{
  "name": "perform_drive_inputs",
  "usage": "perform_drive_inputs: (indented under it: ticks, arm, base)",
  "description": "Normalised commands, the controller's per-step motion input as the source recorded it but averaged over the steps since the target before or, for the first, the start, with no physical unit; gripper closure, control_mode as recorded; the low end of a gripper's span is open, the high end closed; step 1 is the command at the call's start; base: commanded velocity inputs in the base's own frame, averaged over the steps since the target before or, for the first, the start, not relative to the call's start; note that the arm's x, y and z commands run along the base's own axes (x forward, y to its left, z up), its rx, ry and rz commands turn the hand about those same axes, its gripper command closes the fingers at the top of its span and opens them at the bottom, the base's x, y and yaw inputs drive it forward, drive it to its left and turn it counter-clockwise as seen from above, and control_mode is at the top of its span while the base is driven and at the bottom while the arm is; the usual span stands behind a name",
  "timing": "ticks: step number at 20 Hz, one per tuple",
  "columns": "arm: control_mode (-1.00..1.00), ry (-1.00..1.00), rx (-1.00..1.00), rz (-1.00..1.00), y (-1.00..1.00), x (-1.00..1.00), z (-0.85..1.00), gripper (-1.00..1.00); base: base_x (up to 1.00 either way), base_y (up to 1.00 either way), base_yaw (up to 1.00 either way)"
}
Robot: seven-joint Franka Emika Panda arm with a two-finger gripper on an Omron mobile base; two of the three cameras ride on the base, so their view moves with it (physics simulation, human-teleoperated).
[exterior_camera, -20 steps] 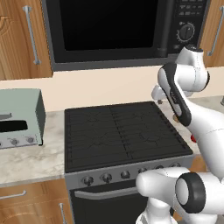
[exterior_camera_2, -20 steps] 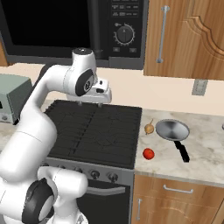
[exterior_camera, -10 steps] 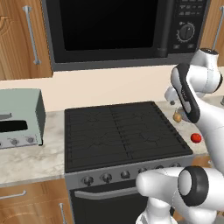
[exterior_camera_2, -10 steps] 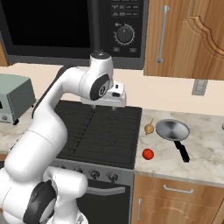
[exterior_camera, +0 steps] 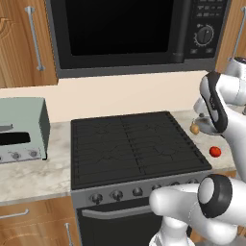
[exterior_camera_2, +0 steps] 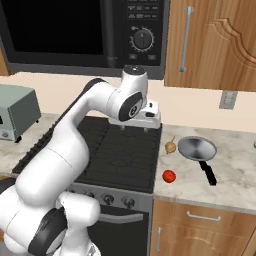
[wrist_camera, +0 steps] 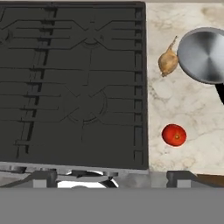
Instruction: Place the pan on the front left burner on the stove. Then place the tomato and the onion in the pan and turn on the front left burner.
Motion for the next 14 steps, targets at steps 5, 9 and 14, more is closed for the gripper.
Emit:
perform_drive_inputs:
  ticks: [5,9,14]
  arm:
    - [-1.00,0.00,0.00,-0.03,-0.50,0.00,-0.15,-1.00]
    - [-1.00,0.00,0.00,-0.02,-0.50,0.00,-0.16,-1.00]
    - [-1.00,0.00,0.00,-0.01,-0.49,0.00,-0.19,-1.00]
  base:
    - [0.00,0.00,0.00]
    - [0.00,0.00,0.00]
    - [0.00,0.00,0.00]
